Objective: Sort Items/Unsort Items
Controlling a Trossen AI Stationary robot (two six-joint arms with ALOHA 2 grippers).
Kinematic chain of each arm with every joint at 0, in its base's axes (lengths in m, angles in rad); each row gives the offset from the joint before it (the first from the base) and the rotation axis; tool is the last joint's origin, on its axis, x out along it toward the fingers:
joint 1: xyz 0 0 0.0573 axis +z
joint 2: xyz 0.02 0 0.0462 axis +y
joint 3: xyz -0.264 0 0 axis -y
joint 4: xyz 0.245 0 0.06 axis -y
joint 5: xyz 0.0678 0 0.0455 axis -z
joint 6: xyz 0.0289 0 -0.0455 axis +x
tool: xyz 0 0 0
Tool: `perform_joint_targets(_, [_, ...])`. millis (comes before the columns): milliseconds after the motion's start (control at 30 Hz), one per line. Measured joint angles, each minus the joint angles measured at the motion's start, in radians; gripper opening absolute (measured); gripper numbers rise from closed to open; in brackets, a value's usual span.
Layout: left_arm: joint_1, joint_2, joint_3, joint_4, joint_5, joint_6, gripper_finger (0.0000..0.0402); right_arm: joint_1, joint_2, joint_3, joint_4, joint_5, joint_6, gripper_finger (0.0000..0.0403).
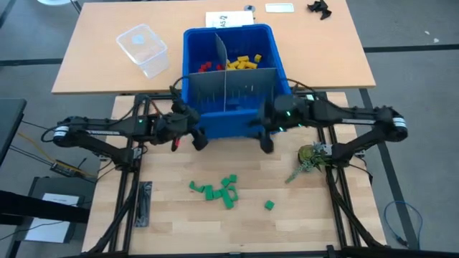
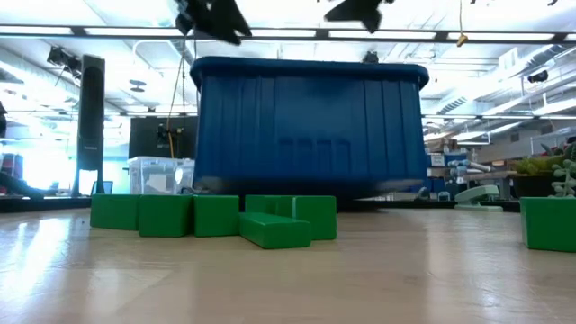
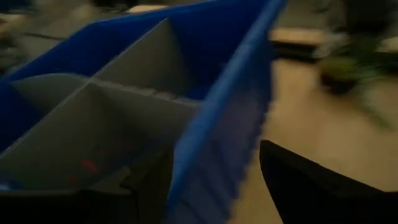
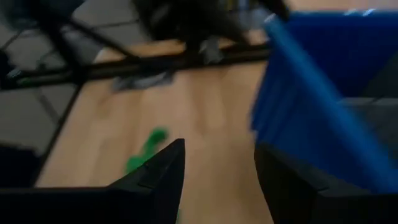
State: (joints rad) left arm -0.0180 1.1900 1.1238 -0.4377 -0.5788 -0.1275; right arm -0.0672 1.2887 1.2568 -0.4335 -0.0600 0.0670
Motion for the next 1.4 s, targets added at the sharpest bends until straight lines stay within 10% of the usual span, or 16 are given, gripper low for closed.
perform_joint_targets(400, [-0.258, 0.009, 0.001, -0.158, 0.393, -0.16, 0.0248, 0.373, 0.059, -0.002, -0.199, 0.28, 0.124, 0.0192])
perform_joint_targets(933, [-0.354, 0.346, 0.001, -0.418, 0.473, -0.087, 0.0248, 0.529, 0.313, -0.016, -0.152, 0.385, 0.296, 0.0177])
perform_joint_targets(1400, [-0.341, 0.637, 0.001, -0.367, 0.491, 0.071, 0.0179, 0.653, 0.25, -0.369, 0.239, 0.477, 0.688, 0.0174])
